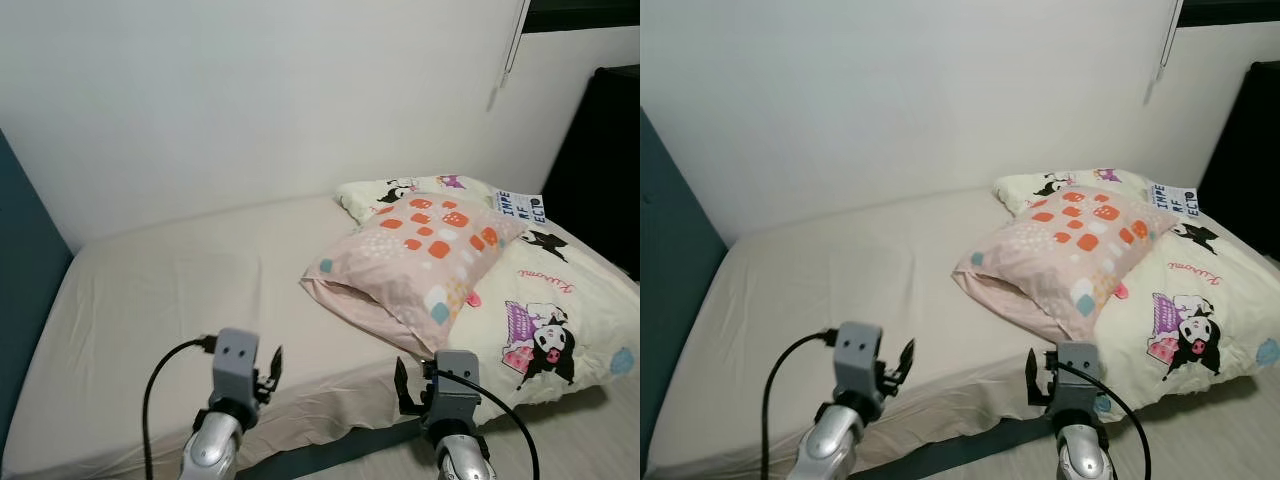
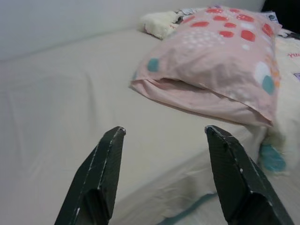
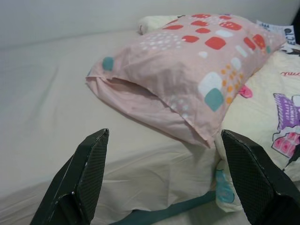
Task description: Clean up the room
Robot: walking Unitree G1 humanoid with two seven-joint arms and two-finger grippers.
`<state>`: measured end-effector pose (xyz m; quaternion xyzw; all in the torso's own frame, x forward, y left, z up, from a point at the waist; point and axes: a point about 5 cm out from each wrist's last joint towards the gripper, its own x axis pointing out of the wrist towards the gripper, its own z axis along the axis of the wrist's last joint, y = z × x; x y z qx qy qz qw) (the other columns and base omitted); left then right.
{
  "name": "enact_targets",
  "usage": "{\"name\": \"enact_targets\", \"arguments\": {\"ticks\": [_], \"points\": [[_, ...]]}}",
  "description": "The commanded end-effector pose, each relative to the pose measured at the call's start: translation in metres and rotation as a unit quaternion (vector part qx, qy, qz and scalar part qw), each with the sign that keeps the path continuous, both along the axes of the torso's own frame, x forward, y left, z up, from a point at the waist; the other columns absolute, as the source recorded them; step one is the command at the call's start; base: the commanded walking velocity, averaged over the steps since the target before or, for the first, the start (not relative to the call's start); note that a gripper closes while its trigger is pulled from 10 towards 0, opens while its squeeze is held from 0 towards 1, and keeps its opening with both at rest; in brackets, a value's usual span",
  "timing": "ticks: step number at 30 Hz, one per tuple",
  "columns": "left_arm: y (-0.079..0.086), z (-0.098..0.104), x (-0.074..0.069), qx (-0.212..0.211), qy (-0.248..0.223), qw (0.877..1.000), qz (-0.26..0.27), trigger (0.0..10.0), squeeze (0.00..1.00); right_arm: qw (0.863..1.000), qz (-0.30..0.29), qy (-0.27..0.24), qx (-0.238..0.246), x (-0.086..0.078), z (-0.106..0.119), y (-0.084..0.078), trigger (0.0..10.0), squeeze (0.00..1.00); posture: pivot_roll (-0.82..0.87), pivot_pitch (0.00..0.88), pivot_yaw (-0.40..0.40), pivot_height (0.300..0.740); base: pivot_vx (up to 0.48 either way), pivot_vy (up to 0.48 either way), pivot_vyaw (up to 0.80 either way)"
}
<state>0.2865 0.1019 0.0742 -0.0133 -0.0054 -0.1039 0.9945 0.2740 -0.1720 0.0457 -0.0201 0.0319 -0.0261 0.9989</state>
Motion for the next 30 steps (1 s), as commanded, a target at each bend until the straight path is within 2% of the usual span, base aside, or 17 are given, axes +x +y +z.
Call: {"name": "enact_targets", "arguments": {"ticks": [1,7,12,18,30], "points": [[-0.005,0.003,0.000,-0.009,0.003,1.000,-0.004,10.0,0.00,1.000,0.009,0.008,-0.005,-0.003,-0.002,0.004,10.0,0.00,-0.05,0.077,0.032,0.740,0.000,0.000,0.00],[-0.007,0.007,-0.003,-0.013,0.000,1.000,-0.011,10.0,0.00,1.000,0.011,0.013,-0.011,-0.006,-0.001,0.005,10.0,0.00,-0.06,0.079,0.034,0.740,0.000,0.000,0.00],[-0.001,0.005,-0.007,-0.008,0.000,1.000,-0.008,10.0,0.00,1.000,0.006,0.011,-0.013,-0.007,0.000,0.006,10.0,0.00,-0.06,0.078,0.032,0.740,0.000,0.000,0.00],[0.016,0.002,-0.012,0.006,0.005,1.000,0.019,10.0,0.00,0.999,0.011,0.027,-0.017,-0.005,-0.001,0.008,10.0,0.00,-0.05,0.080,0.027,0.740,0.000,0.000,0.00],[0.021,0.001,-0.015,0.009,0.008,0.999,0.032,10.0,0.00,0.999,0.009,0.037,-0.020,-0.004,-0.002,0.009,10.0,0.00,-0.05,0.082,0.028,0.740,0.000,0.000,0.00]]}}
